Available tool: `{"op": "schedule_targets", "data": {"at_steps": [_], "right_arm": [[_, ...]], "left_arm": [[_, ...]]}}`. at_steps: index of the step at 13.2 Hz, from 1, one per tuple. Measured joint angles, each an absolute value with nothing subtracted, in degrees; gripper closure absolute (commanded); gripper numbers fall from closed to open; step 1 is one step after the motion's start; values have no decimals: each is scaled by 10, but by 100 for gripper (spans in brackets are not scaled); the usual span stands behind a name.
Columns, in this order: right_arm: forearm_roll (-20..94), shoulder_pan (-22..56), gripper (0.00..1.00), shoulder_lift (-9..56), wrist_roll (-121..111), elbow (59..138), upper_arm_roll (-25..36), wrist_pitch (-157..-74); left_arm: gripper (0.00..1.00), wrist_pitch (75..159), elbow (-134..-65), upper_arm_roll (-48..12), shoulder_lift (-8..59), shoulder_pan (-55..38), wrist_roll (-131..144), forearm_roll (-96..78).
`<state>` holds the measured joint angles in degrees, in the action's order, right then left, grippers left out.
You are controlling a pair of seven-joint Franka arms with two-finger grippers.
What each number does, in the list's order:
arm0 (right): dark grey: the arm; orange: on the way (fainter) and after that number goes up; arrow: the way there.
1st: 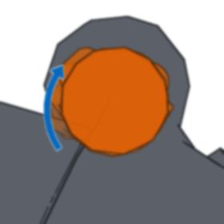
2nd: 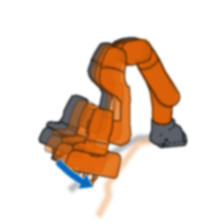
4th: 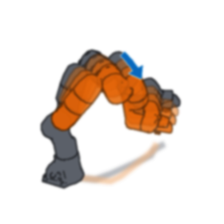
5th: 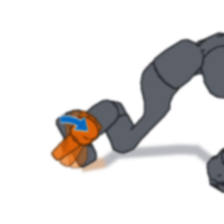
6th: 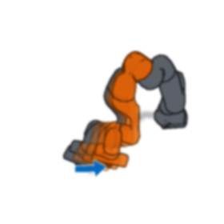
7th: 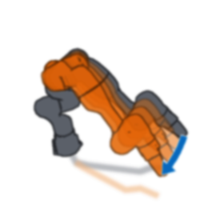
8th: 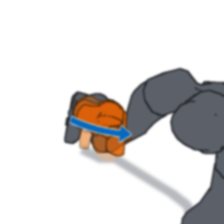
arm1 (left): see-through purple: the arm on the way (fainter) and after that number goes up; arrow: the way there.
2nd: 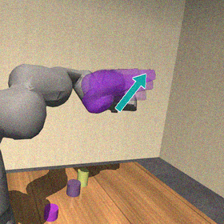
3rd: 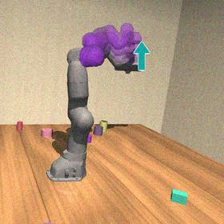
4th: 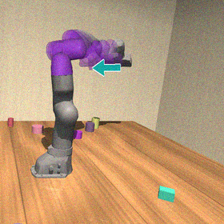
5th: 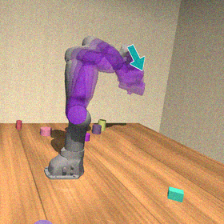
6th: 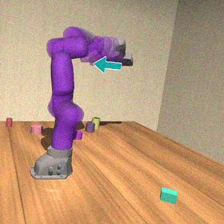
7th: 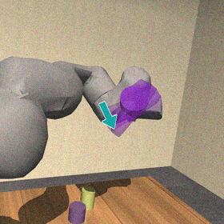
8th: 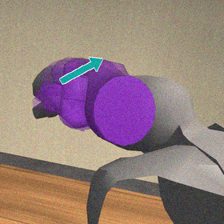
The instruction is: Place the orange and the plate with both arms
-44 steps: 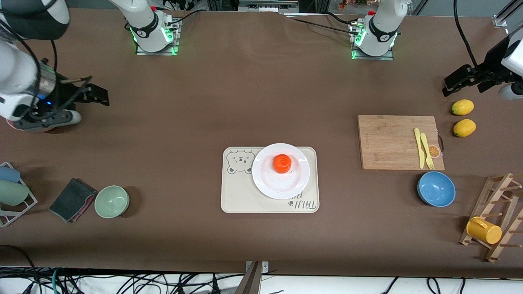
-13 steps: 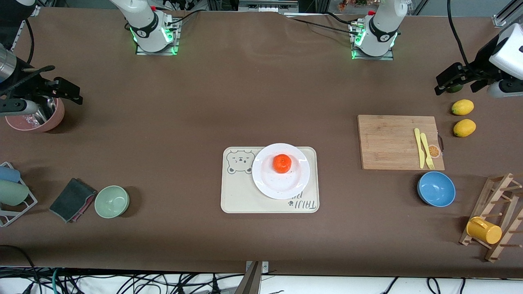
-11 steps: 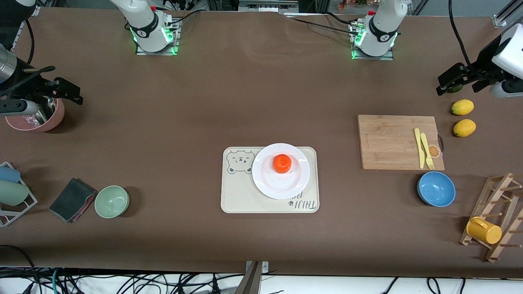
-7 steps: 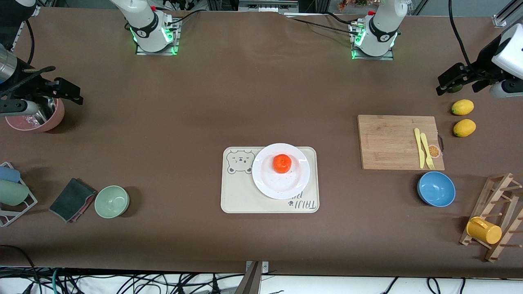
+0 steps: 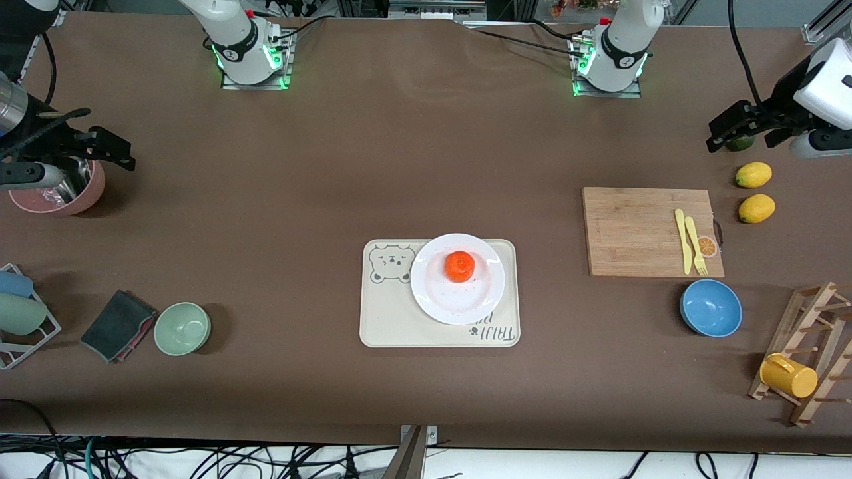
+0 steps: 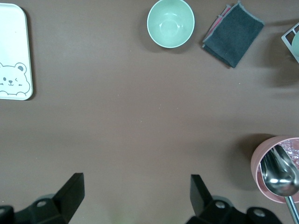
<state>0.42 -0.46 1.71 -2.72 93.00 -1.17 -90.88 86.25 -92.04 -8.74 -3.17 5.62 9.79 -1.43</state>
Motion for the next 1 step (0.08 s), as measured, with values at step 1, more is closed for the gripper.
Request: {"op": "schedule_targets", "data": {"at_steps": [1], "right_arm": [[4,-5,0,17,-27,930,-12,-909]], "left_arm": [[0,861,-920,-85,-32,57,98,-14]]}}
